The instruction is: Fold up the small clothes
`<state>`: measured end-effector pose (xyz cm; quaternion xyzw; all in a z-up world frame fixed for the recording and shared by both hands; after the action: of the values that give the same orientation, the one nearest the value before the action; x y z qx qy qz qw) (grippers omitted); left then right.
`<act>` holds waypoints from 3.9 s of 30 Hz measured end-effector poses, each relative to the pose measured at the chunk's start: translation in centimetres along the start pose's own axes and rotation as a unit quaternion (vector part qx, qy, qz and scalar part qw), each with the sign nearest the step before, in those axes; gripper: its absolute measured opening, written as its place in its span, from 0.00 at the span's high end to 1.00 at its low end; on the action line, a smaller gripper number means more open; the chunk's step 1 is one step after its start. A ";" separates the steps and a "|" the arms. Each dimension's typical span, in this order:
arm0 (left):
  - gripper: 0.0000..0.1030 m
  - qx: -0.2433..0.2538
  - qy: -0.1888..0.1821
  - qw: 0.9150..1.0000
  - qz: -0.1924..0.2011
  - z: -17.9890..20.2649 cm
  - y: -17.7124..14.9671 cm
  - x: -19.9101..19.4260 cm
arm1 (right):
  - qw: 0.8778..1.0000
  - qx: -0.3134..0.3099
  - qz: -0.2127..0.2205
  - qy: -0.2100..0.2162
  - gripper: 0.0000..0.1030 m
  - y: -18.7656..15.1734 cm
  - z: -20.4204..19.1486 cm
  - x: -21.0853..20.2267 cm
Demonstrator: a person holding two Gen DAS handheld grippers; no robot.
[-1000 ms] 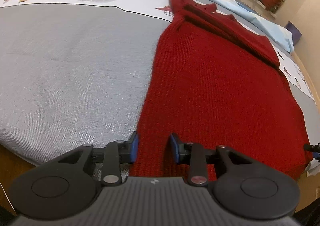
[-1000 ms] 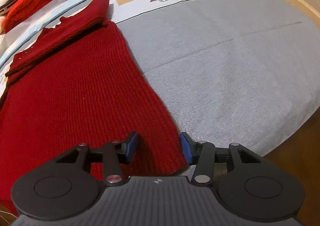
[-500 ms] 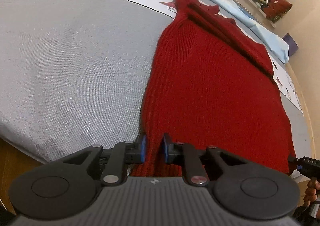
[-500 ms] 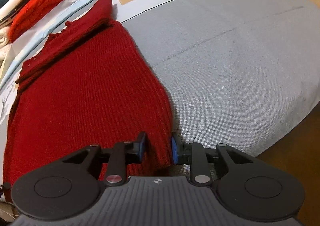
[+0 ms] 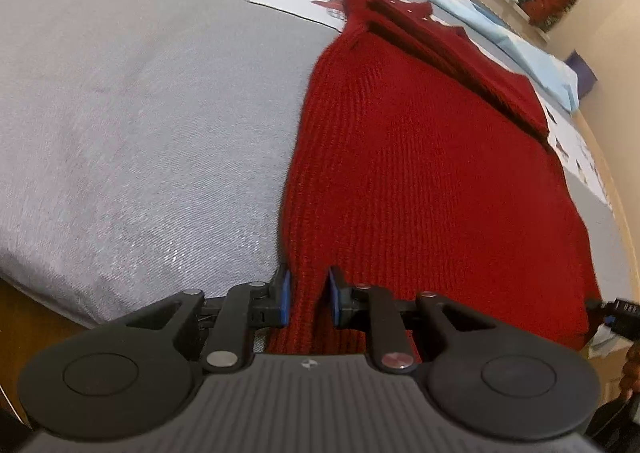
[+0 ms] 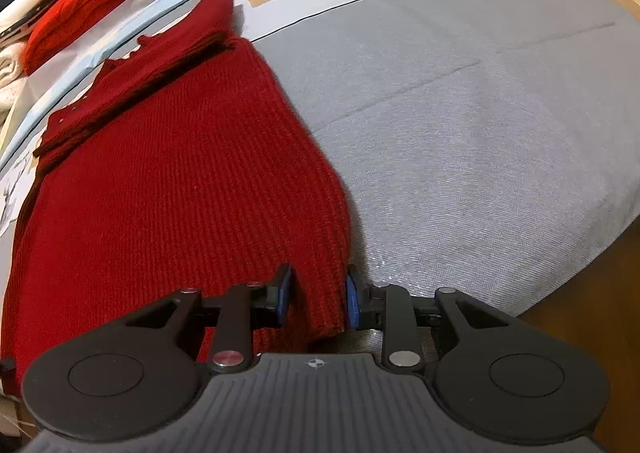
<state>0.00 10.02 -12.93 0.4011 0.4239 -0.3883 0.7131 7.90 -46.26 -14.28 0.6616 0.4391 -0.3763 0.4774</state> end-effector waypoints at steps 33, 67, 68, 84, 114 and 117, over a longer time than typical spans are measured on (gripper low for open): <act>0.91 0.038 -0.101 0.991 0.079 -0.1 -0.9 -11.5 | 0.992 -0.067 0.095 0.042 0.83 -0.3 -5.0 -8.1; 0.68 -0.085 -0.085 0.990 0.080 -7.0 18.5 -9.8 | 0.996 0.002 0.066 0.063 0.78 12.0 -10.5 -3.8; 0.59 -0.105 -0.077 0.989 0.069 -7.5 18.5 -9.1 | 0.995 0.010 0.086 0.050 0.77 12.3 -10.0 -3.3; 0.40 -0.131 -0.033 0.989 -0.057 -6.5 19.1 -0.3 | 0.997 0.007 -0.037 0.060 0.45 11.5 -9.0 2.6; 0.87 -0.096 -0.010 0.993 -0.062 -5.4 19.5 0.6 | 0.999 -0.028 0.007 0.041 0.85 11.7 -10.8 1.8; 0.88 -0.041 0.030 0.999 -0.018 -4.1 19.5 -1.2 | 0.997 -0.055 0.035 0.031 0.86 11.7 -11.4 1.1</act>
<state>15.87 21.31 -8.36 0.3751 0.4683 -0.3709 0.7088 20.13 -36.87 -8.74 0.6607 0.4501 -0.3143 0.5120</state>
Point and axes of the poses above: each gripper's, at about its wrist camera, not at the fingertips, and x roughly the way its jaws point, z to its right, y to its top, the point moved 2 cm from there along x, roughly the way its jaws point, and after that the axes turned 12 degrees about -z, right-handed, at the moved point
